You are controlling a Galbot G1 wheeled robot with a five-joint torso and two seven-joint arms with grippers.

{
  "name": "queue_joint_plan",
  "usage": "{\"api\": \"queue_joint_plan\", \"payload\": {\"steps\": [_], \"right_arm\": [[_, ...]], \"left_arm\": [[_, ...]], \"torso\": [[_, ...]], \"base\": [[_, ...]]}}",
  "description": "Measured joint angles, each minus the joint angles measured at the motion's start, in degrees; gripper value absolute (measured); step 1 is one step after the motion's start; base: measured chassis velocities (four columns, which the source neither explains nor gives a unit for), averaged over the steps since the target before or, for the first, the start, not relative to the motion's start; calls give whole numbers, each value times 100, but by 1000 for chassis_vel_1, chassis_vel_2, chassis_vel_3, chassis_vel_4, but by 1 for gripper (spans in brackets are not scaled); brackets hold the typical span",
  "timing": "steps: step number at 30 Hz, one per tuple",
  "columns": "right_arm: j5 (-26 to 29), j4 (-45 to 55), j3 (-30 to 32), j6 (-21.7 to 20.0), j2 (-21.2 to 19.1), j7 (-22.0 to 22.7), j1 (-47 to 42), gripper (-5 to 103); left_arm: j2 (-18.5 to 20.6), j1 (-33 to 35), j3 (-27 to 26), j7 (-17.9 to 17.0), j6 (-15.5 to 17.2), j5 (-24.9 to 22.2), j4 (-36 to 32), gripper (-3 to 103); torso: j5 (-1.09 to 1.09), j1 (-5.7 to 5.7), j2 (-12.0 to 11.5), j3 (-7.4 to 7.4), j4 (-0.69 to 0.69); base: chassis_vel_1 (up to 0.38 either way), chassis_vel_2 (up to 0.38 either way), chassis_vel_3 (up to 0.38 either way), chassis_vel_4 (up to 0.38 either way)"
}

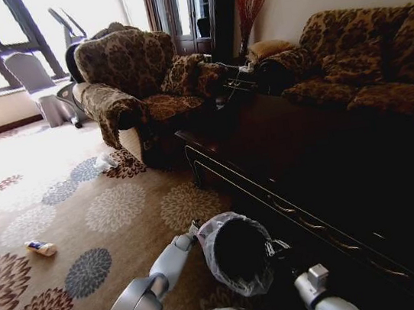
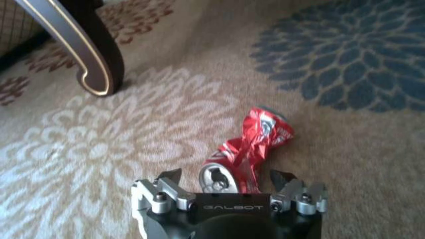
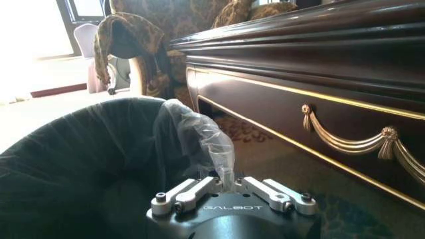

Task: Pick up the trash from the ground and place it into the trash bin.

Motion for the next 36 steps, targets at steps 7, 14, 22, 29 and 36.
{"api": "queue_joint_plan", "payload": {"steps": [7, 14, 22, 29, 36], "right_arm": [[2, -7, -6, 23, 5, -17, -7, 4], [-1, -11, -9, 28, 4, -52, -21, 4], [-14, -9, -2, 39, 16, -64, -51, 4], [-21, -2, -4, 39, 11, -53, -43, 4], [-44, -2, -31, 39, 23, -49, -40, 4]], "left_arm": [[-104, 20, -216, -62, 30, -48, 142, 72], [-167, 50, -307, -48, 48, -106, 244, 53], [-236, 101, -314, -1, 51, -122, 216, 26], [-25, 261, -304, -3, 61, -236, -83, 22], [61, 335, -311, -3, 46, -265, -168, 22]], "torso": [[0, 0, 0, 0, 1], [0, 0, 0, 0, 1], [-1, 0, 0, 0, 0], [0, 0, 0, 0, 2], [-1, 0, 0, 0, 0]], "base": [[0, 0, 0, 0], [0, 0, 0, 0], [0, 0, 0, 0], [0, 0, 0, 0], [0, 0, 0, 0]]}}
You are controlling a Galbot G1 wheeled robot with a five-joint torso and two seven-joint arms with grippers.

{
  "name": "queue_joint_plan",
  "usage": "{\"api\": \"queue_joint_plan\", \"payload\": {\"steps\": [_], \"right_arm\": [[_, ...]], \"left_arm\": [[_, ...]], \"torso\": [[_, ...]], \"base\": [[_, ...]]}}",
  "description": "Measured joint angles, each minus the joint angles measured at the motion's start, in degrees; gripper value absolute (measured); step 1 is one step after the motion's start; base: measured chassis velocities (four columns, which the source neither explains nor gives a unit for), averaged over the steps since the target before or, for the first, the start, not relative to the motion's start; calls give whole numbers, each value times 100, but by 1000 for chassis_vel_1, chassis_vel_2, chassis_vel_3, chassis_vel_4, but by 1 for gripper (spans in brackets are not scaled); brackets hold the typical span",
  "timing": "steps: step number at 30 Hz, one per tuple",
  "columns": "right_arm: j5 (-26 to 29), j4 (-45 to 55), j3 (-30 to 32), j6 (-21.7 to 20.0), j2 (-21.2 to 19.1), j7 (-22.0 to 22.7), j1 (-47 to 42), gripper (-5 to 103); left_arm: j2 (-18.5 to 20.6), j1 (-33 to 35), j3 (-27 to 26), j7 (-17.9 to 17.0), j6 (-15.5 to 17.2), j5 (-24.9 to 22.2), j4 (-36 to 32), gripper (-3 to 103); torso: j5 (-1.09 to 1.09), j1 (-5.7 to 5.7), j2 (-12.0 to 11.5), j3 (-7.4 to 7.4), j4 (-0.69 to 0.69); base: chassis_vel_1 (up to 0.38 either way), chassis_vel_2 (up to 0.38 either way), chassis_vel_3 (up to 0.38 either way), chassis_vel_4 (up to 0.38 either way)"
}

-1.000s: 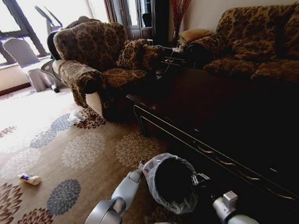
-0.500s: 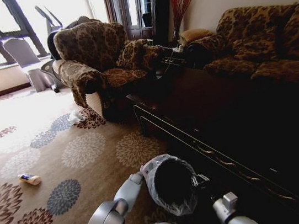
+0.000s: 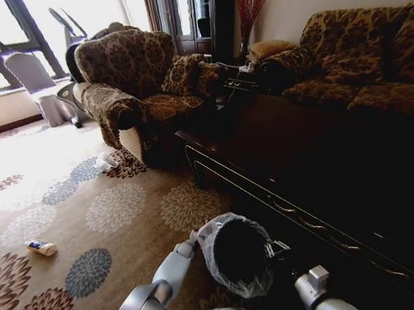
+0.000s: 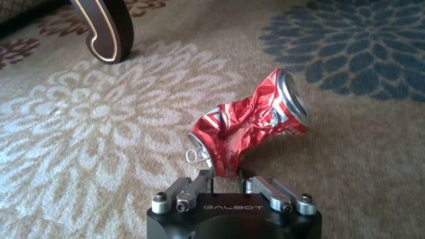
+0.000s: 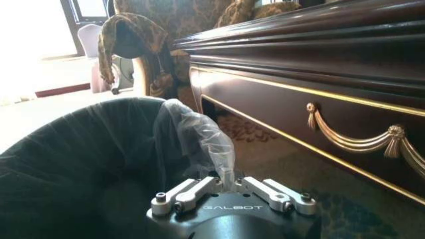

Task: Pick up the trash from the ground and place it into the trash bin.

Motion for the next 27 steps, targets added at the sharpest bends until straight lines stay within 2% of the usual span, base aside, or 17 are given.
{"api": "queue_joint_plan", "payload": {"steps": [11, 19, 22, 23, 26, 27], "right_arm": [[-23, 7, -13, -13, -9, 38, 27, 4], [-55, -38, -80, -71, -62, 54, 147, 4], [-37, -104, -127, -145, -138, 62, 330, 4], [-37, -104, -127, -145, -138, 62, 330, 4], [-10, -261, -226, -203, -221, 81, 630, 4], [-10, -261, -226, -203, -221, 81, 630, 4]], "left_arm": [[345, 210, -27, -109, -1, 18, -521, 22], [657, 434, -417, -253, -49, 205, -963, 22], [969, 723, -525, -388, -1, 166, -1572, 22], [969, 723, -525, -388, -1, 166, -1572, 22], [1289, 1130, -673, -586, 88, 70, -2355, 22], [1289, 1130, -673, -586, 88, 70, -2355, 22]], "torso": [[0, 0, 0, 0, 0], [0, 0, 0, 0, 0], [0, 0, 0, 0, 1], [0, 0, 0, 0, 1], [-1, 0, 0, 0, -1], [-1, 0, 0, 0, -1]], "base": [[0, 0, 0, 0], [0, 0, 0, 0], [0, 0, 0, 0], [0, 0, 0, 0], [0, 0, 0, 0], [0, 0, 0, 0]]}}
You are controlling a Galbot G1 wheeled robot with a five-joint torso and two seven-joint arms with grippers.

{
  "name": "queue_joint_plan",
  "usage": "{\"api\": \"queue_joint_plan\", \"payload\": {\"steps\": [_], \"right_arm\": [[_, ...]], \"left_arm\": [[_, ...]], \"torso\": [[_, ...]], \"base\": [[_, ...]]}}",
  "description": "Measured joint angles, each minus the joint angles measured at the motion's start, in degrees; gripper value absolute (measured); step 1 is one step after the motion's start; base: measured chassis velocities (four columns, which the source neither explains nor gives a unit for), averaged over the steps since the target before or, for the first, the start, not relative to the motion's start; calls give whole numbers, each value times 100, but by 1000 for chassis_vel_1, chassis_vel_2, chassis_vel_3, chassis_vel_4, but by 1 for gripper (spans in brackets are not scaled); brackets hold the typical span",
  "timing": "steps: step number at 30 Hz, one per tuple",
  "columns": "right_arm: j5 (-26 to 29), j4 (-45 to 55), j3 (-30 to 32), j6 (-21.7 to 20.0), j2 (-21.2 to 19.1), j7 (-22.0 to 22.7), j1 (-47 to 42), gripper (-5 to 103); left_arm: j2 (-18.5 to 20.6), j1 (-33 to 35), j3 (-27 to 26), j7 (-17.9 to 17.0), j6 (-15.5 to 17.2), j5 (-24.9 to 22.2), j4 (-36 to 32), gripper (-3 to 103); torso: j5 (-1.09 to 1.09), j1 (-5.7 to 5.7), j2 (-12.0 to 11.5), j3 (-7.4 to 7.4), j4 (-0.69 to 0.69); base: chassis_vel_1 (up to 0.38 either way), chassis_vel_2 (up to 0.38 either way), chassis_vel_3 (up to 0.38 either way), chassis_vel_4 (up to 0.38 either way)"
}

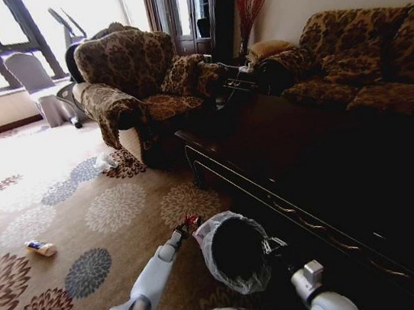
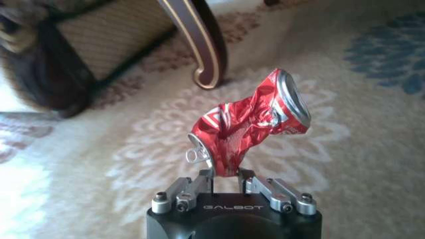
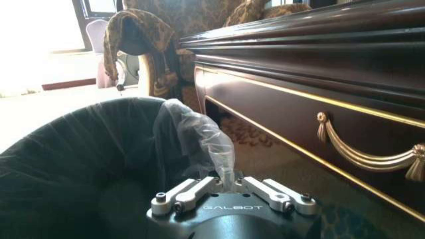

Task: Pick up the trash from the ground and place it into the trash bin.

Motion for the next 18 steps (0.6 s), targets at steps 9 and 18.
{"api": "queue_joint_plan", "payload": {"steps": [9, 18], "right_arm": [[48, -511, -144, -59, 9, 49, 516, 4], [52, -1134, -136, -81, 124, 100, 966, 4]], "left_arm": [[414, 314, -254, -302, -145, -214, -705, 22], [757, 418, -229, -217, -167, -555, -1732, 22]], "torso": [[0, 0, 0, 0, 0], [-1, 0, 0, 0, -3]], "base": [[0, 0, 0, 0], [0, 0, 0, 0]]}}
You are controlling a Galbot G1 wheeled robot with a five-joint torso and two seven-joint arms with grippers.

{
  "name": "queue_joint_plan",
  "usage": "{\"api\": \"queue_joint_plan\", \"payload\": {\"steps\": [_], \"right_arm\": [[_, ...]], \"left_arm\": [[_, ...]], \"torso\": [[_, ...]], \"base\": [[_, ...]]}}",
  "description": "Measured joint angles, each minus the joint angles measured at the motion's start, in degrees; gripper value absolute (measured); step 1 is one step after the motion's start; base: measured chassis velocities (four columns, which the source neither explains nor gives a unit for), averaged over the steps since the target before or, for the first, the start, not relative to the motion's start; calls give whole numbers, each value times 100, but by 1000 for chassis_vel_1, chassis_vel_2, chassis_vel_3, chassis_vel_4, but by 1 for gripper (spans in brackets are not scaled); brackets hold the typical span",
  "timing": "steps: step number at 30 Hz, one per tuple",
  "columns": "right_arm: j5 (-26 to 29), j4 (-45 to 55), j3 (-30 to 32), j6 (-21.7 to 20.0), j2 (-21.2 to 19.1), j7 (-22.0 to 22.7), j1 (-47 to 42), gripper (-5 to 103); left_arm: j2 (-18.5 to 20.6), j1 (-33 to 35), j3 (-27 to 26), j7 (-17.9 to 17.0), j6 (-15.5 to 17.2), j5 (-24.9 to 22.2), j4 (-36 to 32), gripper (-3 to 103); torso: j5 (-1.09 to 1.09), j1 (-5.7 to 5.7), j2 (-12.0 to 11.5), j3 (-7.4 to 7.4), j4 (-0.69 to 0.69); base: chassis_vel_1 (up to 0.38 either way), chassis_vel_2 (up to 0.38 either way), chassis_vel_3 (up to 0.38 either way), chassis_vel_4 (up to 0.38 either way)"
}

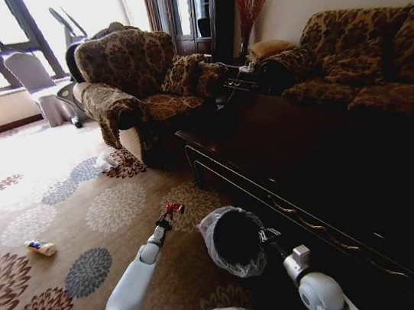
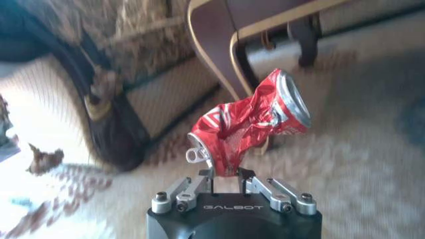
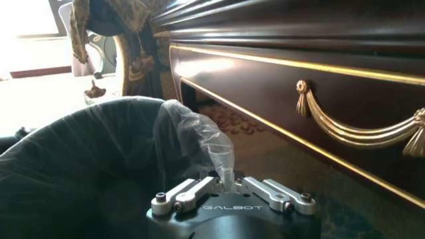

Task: Pick up the trash from the ground and place it into the trash bin.

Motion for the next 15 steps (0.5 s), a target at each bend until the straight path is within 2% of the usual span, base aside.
{"api": "queue_joint_plan", "payload": {"steps": [2, 4, 10, 11, 14, 15], "right_arm": [[49, -269, -112, -36, -15, 13, 250, 4], [75, -388, -155, -43, -30, 15, 359, 4], [255, -802, -340, -78, -131, 23, 852, 4], [255, -802, -340, -78, -131, 23, 852, 4], [431, -916, -531, -131, -177, 24, 1116, 4], [431, -916, -531, -131, -177, 24, 1116, 4]], "left_arm": [[160, 176, -73, 30, 1, -247, -503, 22], [219, 253, -120, 44, 1, -343, -722, 22], [516, 583, -212, 156, -48, -825, -1776, 22], [516, 583, -212, 156, -48, -825, -1776, 22], [705, 724, -195, 327, -81, -1339, -2474, 22], [705, 724, -195, 327, -81, -1339, -2474, 22]], "torso": [[3, 0, 0, 0, 5], [2, 0, 0, 0, 6], [1, 0, 0, 0, 4], [1, 0, 0, 0, 4], [1, 0, 0, 0, 2], [1, 0, 0, 0, 2]], "base": [[0, 0, 0, 0], [0, 0, 0, 0], [0, 0, 0, 0], [0, 0, 0, 0], [0, 0, 0, 0], [0, 0, 0, 0]]}}
